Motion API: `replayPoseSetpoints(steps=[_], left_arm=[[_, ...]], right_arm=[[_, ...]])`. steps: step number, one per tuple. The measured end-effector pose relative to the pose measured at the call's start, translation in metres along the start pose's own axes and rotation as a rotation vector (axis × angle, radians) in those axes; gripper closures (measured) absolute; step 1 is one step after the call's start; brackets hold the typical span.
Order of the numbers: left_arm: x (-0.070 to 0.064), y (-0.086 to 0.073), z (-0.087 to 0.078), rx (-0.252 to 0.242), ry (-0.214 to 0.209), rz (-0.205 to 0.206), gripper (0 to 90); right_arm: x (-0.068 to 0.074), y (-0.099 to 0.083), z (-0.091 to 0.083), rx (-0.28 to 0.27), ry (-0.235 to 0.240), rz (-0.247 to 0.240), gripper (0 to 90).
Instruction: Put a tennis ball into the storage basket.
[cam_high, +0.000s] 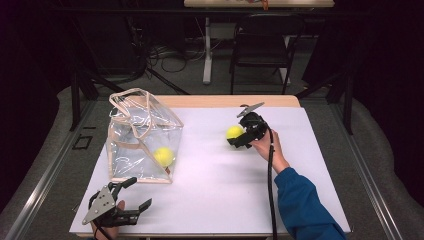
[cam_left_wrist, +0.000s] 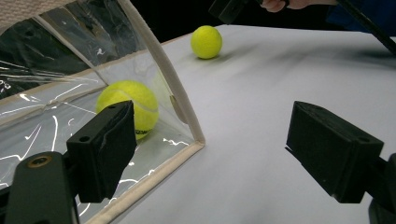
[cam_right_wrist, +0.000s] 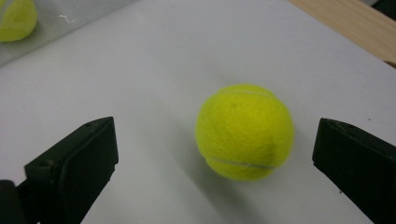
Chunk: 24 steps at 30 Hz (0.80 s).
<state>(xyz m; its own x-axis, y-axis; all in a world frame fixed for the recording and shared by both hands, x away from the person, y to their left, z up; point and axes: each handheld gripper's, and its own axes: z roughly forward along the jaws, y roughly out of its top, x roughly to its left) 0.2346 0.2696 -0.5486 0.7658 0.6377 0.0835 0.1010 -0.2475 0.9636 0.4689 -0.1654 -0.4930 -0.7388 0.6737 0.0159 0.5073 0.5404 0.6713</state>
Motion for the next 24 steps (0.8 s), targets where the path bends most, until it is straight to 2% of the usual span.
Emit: replayPoseSetpoints(steps=[6, 9, 11, 16, 24], left_arm=[[0.0, 0.0, -0.001, 0.0, 0.001, 0.002, 15.8], [0.0, 0.0, -0.002, 0.002, 0.0, 0.005, 15.8], [0.0, 0.0, -0.002, -0.002, 0.002, 0.004, 15.8], [0.001, 0.001, 0.0, -0.003, -0.007, 0.01, 15.8], [0.002, 0.002, 0.004, 0.003, -0.019, 0.01, 15.9]], right_arm=[[-0.006, 0.007, 0.009, -0.001, 0.004, 0.031, 0.0], [-0.007, 0.01, 0.018, 0.019, -0.005, 0.03, 0.0], [-0.008, 0.009, 0.025, 0.035, -0.006, 0.017, 0.0], [-0.012, 0.004, 0.036, 0.037, -0.001, 0.048, 0.0], [-0.018, -0.002, 0.04, 0.056, 0.001, 0.099, 0.0]])
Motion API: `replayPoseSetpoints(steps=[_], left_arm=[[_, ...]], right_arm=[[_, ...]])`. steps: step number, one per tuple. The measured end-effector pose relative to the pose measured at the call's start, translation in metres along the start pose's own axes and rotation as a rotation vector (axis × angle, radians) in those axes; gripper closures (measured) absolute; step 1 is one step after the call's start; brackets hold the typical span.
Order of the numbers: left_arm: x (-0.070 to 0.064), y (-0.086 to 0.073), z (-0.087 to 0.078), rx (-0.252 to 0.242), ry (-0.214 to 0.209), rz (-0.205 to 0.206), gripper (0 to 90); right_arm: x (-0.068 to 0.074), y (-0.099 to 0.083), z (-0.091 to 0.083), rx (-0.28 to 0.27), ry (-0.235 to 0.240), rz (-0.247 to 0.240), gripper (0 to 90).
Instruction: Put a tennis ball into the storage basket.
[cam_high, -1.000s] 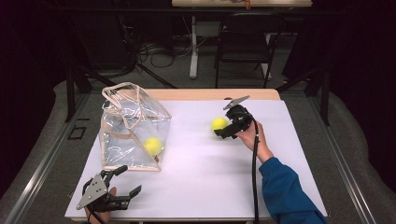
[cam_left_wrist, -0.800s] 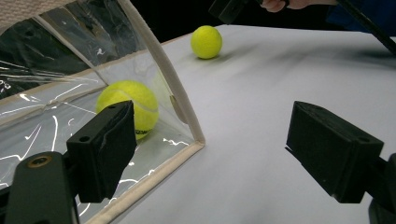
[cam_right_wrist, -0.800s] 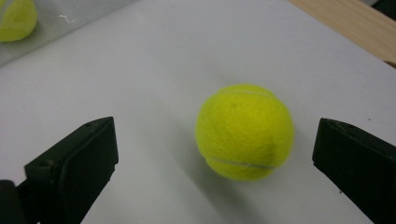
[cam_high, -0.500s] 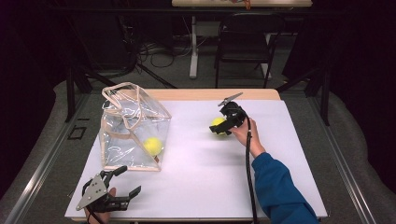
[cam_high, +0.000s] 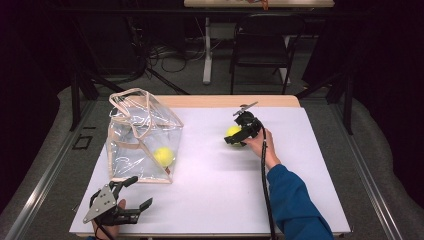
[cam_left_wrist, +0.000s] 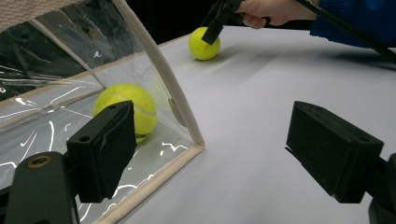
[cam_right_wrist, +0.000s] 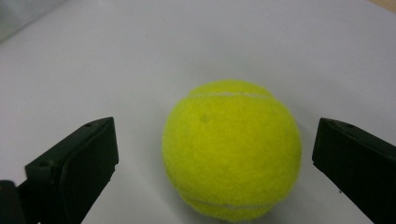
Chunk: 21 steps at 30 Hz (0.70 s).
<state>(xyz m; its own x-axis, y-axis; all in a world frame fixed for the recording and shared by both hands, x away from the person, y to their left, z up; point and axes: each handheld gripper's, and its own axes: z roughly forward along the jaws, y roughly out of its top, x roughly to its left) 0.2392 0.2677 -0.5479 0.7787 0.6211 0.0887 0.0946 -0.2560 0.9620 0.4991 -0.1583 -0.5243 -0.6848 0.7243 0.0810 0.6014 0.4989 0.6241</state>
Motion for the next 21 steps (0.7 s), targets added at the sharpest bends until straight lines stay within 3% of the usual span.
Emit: replayPoseSetpoints(steps=[10, 12, 21], left_arm=[[0.0, 0.0, -0.001, -0.005, -0.001, -0.001, 15.8], [0.0, 0.0, -0.001, -0.006, -0.001, -0.001, 15.8], [0.0, -0.001, 0.0, -0.001, -0.007, -0.001, 15.8]], right_arm=[[-0.002, -0.005, 0.003, 0.032, -0.011, 0.017, 7.2], [-0.002, -0.008, 0.003, 0.037, -0.011, 0.029, 13.5], [-0.004, -0.018, 0.006, 0.063, -0.02, 0.035, 26.5]])
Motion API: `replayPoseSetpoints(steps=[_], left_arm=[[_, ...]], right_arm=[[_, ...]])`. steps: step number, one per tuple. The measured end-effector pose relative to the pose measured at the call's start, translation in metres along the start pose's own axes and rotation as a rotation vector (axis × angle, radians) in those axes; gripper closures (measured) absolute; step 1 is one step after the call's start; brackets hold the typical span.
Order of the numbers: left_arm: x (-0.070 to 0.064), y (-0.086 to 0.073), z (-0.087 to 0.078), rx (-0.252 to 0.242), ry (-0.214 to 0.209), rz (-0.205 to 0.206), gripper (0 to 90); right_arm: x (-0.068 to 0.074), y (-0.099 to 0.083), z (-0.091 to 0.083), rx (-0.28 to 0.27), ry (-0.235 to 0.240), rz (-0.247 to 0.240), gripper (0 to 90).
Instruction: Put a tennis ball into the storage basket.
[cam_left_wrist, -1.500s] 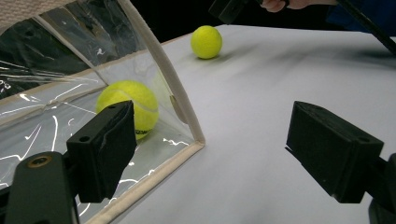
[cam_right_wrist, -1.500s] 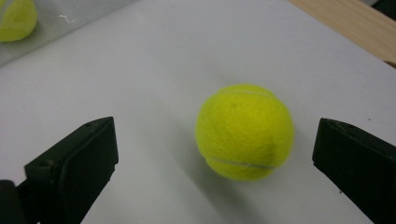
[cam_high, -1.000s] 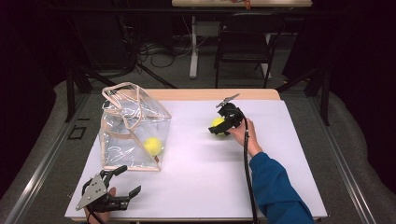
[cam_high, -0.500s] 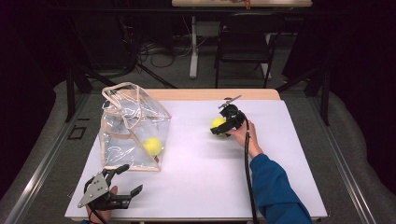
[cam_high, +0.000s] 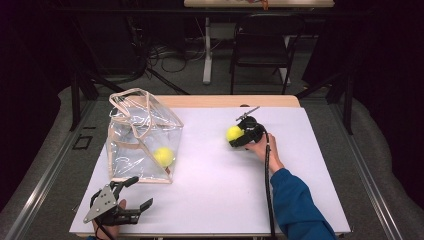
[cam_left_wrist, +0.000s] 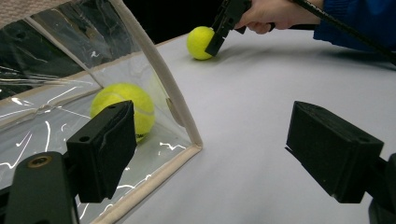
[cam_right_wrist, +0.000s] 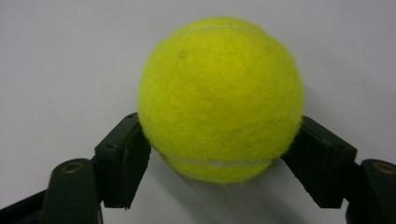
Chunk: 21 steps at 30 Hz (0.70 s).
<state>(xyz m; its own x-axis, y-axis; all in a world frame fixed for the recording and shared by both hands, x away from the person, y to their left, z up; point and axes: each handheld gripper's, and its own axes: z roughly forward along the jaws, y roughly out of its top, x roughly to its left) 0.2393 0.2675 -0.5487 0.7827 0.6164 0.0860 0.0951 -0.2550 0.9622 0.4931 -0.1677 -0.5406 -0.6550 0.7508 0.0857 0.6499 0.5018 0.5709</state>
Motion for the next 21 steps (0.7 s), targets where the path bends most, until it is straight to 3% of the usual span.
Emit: replayPoseSetpoints(steps=[2, 4, 13, 21], left_arm=[[0.0, 0.0, 0.0, 0.001, 0.001, -0.001, 15.8], [0.0, 0.0, 0.0, -0.001, 0.003, -0.007, 15.8], [0.0, 0.0, 0.001, 0.012, 0.0, 0.0, 15.8], [-0.001, 0.0, 0.001, 0.008, -0.001, 0.003, 15.8]], right_arm=[[-0.002, -0.001, 0.002, -0.013, 0.01, 0.005, 27.7], [-0.002, 0.0, 0.0, 0.016, 0.007, 0.007, 28.5], [0.004, 0.003, -0.002, -0.014, -0.015, -0.028, 29.6], [0.007, 0.004, -0.014, -0.031, -0.016, -0.03, 29.6]])
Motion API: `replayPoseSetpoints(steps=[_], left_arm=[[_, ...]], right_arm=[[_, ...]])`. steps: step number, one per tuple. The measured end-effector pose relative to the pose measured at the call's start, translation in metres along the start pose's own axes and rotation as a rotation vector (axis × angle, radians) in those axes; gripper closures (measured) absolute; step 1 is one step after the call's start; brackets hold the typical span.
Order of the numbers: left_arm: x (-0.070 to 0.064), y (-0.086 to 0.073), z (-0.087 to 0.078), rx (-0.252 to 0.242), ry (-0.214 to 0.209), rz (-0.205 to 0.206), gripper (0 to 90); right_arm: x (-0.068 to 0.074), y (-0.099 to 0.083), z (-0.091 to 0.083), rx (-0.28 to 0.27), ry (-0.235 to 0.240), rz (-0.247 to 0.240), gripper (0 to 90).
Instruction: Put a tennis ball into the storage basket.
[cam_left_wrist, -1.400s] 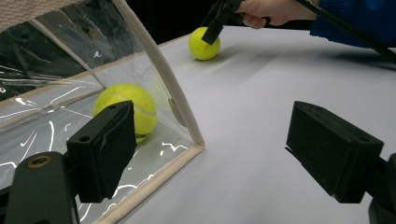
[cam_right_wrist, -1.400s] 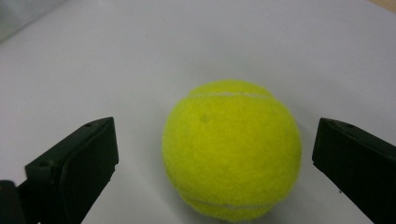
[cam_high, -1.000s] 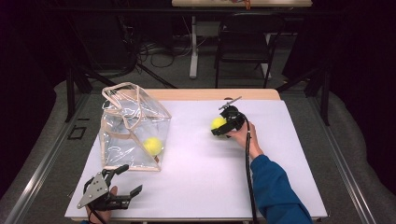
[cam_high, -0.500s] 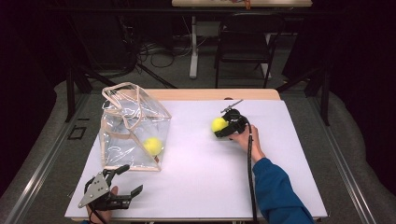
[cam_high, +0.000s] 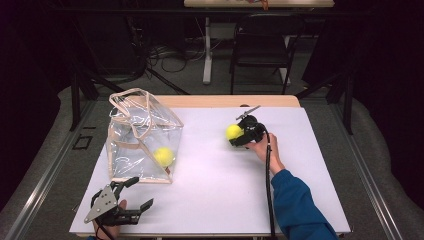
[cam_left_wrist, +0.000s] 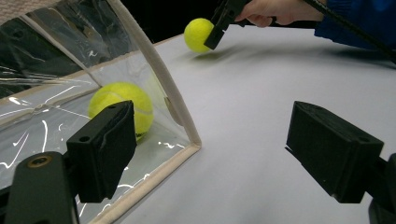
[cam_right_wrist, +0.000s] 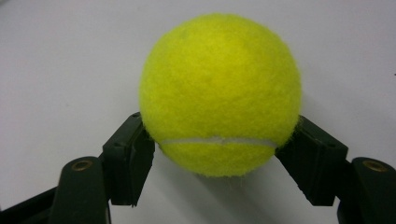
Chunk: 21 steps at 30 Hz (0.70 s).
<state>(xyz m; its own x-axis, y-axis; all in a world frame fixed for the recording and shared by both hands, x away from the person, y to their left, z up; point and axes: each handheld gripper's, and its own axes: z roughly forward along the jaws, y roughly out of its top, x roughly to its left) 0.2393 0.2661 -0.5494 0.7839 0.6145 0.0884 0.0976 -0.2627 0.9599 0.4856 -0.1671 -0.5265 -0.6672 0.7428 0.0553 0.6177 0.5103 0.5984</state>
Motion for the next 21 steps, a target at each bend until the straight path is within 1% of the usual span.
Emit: replayPoseSetpoints(steps=[6, 15, 16, 17, 19, 21], left_arm=[[0.0, 0.0, 0.001, 0.005, -0.006, 0.001, 15.8], [-0.002, -0.002, -0.005, 0.005, 0.011, -0.005, 15.9], [-0.002, -0.002, -0.006, 0.002, 0.013, -0.008, 15.8], [-0.003, -0.003, -0.006, 0.0, 0.015, -0.01, 15.8], [-0.003, -0.003, -0.007, 0.003, 0.013, -0.01, 15.8], [-0.003, -0.002, -0.007, 0.003, 0.017, -0.006, 15.8]], right_arm=[[0.003, 0.0, -0.01, -0.013, 0.001, -0.017, 29.7], [0.011, 0.003, -0.025, -0.049, 0.004, -0.056, 29.8], [0.012, 0.003, -0.026, -0.05, 0.006, -0.052, 29.8], [0.013, 0.003, -0.028, -0.045, 0.006, -0.061, 29.8], [0.016, 0.003, -0.03, -0.056, 0.008, -0.073, 29.8], [0.019, 0.003, -0.033, -0.049, 0.006, -0.075, 29.8]])
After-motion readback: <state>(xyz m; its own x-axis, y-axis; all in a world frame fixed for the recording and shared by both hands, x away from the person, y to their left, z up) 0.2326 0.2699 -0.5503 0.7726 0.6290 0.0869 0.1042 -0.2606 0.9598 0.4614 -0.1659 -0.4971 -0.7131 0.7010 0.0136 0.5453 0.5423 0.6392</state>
